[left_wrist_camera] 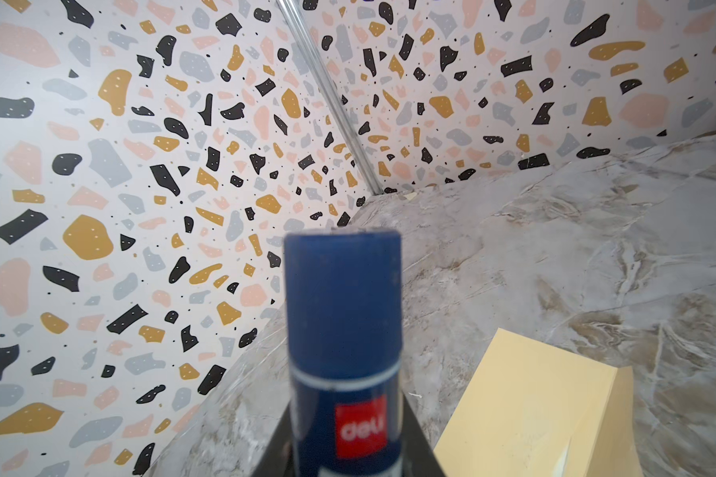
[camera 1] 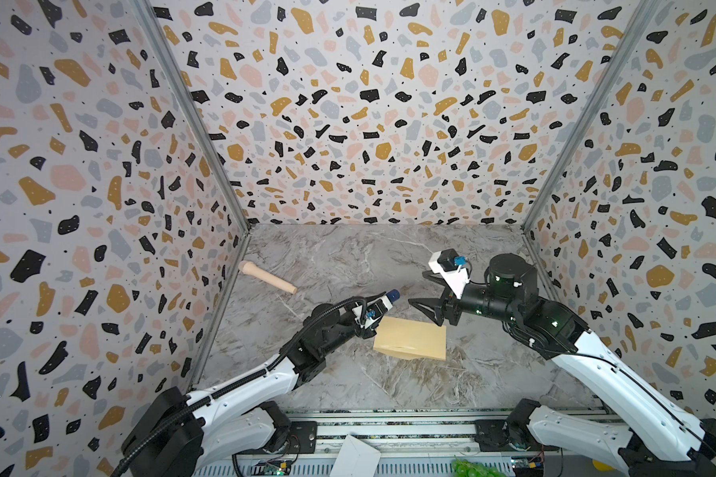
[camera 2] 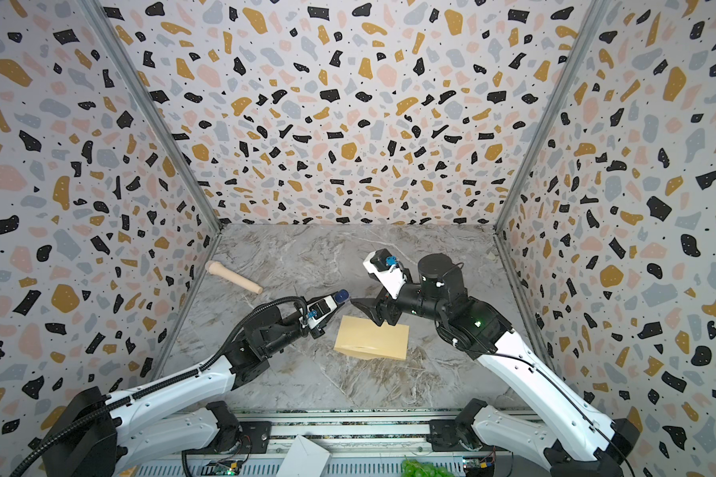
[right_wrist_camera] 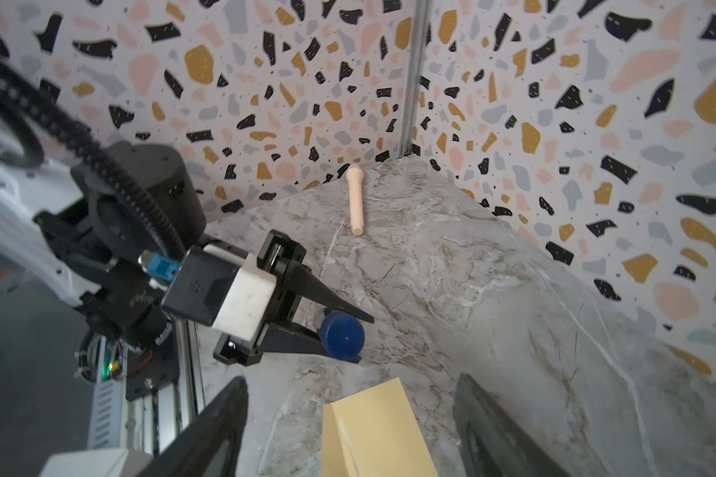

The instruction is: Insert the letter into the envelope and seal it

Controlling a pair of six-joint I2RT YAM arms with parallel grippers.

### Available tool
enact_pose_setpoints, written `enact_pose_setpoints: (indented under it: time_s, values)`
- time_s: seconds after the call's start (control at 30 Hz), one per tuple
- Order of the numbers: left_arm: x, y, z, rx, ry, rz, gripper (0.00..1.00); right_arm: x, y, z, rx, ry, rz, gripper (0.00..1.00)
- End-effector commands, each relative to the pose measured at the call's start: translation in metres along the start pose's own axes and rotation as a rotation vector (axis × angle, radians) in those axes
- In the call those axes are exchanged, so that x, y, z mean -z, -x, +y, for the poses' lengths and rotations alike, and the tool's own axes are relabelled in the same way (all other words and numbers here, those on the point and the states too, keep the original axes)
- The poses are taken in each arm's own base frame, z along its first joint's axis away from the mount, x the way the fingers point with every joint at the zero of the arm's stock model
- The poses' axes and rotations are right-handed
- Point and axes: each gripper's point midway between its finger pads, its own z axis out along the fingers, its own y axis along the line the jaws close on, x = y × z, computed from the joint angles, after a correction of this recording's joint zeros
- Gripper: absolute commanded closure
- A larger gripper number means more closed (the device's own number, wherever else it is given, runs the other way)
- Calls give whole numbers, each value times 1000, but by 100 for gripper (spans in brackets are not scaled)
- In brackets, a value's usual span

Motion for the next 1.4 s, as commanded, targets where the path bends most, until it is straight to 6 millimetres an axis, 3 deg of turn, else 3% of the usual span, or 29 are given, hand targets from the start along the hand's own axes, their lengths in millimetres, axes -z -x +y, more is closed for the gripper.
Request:
enact_pose_setpoints:
  time_s: [0.0,0.17,0.37,0.67,1.03,1.17,1.37]
  values:
    - [-4,12,17,-94,75,-15,100,-3,-1,-17,-373,-95,44,26]
    - [-8,4,22,-168,101,31,100,-20,-8,-17,-512,-85,121,31]
    - [-7,3,24,-180,113,35,100,-41,-25,-20,-552,-82,180,35]
    - [-9,1,20,-180,94,40,100,-67,-33,-8,-570,-2,217,42]
    - [-10,2,18,-180,77,39,100,-80,-46,-6,-580,22,262,60]
    - [-11,3,16,-179,64,36,100,-82,-49,-6,-573,27,269,62]
    - [-12,2,13,-181,49,38,100,-87,-54,-5,-567,41,289,77]
